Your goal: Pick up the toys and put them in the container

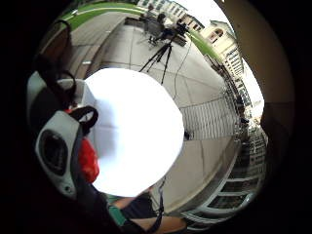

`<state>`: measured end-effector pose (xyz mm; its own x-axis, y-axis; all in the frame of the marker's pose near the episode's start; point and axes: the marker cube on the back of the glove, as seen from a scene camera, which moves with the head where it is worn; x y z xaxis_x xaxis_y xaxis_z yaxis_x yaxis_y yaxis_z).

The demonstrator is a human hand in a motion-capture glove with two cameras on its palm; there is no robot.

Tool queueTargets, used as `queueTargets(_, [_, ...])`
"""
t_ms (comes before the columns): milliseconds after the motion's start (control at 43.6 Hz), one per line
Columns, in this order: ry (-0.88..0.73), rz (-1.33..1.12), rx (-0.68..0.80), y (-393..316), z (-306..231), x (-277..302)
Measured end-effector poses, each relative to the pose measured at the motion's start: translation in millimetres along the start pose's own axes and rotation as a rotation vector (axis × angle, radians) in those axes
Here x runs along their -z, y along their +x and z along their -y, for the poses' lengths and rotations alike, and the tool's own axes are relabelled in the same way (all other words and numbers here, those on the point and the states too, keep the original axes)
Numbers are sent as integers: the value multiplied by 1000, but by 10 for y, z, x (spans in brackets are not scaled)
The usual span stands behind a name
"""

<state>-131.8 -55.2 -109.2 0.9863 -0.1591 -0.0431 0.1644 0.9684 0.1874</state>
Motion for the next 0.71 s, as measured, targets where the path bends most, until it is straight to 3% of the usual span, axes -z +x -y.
queueTargets(344, [-32, 69, 118, -1139, -212, -226])
queueTargets(711, [-142, 31, 139, -1324, -203, -793])
